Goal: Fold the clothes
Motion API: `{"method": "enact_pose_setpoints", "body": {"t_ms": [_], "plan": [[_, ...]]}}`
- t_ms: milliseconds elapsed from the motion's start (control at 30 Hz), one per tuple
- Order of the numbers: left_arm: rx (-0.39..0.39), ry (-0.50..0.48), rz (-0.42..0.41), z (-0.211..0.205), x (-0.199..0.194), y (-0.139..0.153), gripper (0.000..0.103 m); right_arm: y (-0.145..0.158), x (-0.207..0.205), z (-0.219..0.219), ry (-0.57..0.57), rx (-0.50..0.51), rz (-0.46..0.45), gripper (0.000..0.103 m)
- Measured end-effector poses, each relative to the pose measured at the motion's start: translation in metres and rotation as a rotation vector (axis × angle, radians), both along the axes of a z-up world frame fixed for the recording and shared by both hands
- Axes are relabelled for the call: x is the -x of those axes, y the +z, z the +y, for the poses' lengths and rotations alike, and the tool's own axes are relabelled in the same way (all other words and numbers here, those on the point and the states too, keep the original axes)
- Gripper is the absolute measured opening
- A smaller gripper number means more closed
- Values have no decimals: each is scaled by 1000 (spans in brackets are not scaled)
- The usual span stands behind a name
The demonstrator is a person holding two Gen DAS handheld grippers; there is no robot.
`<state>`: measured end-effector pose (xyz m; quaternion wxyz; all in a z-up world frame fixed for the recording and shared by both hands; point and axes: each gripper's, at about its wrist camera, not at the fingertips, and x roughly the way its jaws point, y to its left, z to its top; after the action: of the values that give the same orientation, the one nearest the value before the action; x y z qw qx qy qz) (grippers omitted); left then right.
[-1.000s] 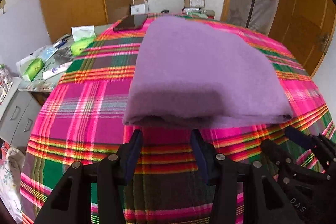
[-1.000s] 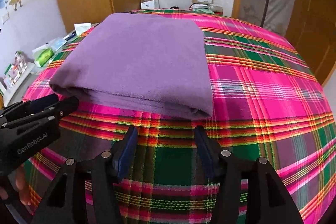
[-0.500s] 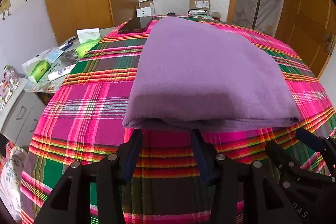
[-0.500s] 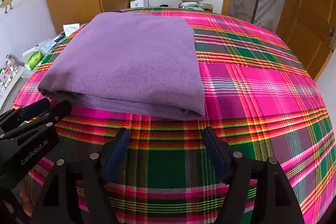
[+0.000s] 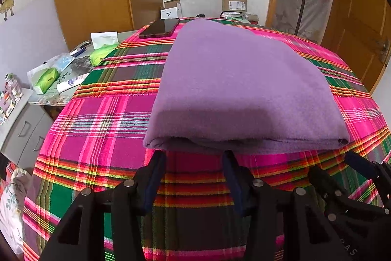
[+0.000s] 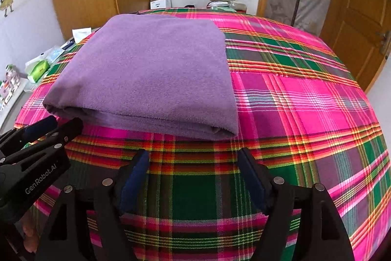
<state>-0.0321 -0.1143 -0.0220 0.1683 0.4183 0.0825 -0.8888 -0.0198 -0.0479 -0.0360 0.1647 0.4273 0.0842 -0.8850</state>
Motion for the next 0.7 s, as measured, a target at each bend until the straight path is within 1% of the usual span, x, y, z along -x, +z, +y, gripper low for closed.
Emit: {"method": "enact_pose_setpoints", "body": {"t_ms": [167,700], "plan": [[-3,-12,-2,3,0,-1,59,0,0,0,0,0,0,77],[4,-13,-4,2,0,-1,60,0,0,0,-1,0,1,77]]}}
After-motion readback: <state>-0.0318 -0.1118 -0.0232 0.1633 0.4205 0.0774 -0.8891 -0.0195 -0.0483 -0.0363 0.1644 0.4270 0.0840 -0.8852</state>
